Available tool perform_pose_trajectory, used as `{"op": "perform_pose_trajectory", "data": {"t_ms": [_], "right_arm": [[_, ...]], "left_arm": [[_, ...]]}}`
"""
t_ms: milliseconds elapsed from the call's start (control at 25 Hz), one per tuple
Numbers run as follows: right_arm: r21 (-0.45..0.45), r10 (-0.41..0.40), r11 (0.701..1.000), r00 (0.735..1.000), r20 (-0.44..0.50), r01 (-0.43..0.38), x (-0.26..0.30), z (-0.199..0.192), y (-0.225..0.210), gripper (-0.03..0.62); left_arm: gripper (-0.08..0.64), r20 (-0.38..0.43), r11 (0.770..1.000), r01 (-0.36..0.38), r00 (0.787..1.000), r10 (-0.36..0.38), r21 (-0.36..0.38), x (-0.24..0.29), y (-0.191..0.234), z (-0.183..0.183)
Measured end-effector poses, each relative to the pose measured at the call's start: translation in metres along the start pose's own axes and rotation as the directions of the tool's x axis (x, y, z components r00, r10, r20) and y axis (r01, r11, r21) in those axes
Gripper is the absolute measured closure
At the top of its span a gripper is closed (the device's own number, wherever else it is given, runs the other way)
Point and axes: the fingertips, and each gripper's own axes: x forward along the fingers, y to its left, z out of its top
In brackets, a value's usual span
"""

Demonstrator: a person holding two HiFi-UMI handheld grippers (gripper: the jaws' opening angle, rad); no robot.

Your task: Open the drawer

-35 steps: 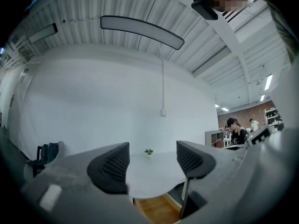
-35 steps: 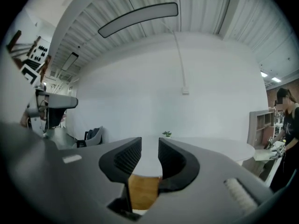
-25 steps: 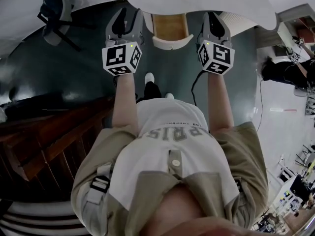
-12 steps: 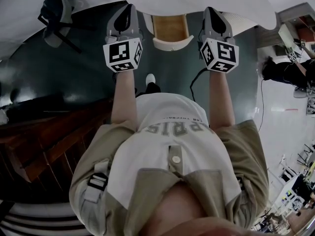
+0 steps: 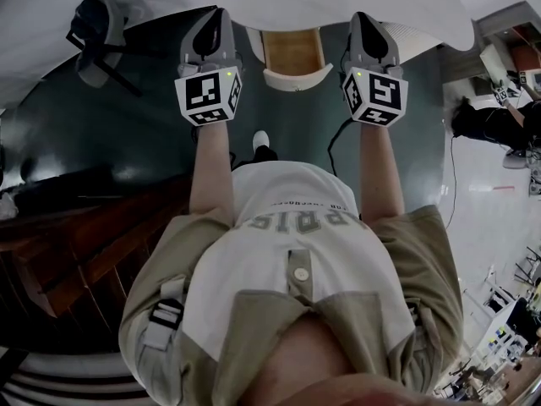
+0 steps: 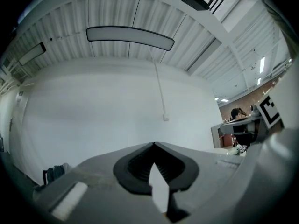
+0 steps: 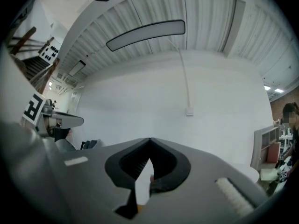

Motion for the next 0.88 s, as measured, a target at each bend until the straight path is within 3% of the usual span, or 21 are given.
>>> {"op": "perform_pose_trajectory", "data": {"t_ms": [880], "right_arm": [[-0.037, 0.015, 0.999, 1.000, 0.021, -0.014, 0.0056, 0.0039, 0.0047, 0.592]], "left_arm": [[0.555, -0.026, 1.000, 0.002, 1.000, -0.003, -0.013, 0.0043, 0.0043, -0.0088]]}}
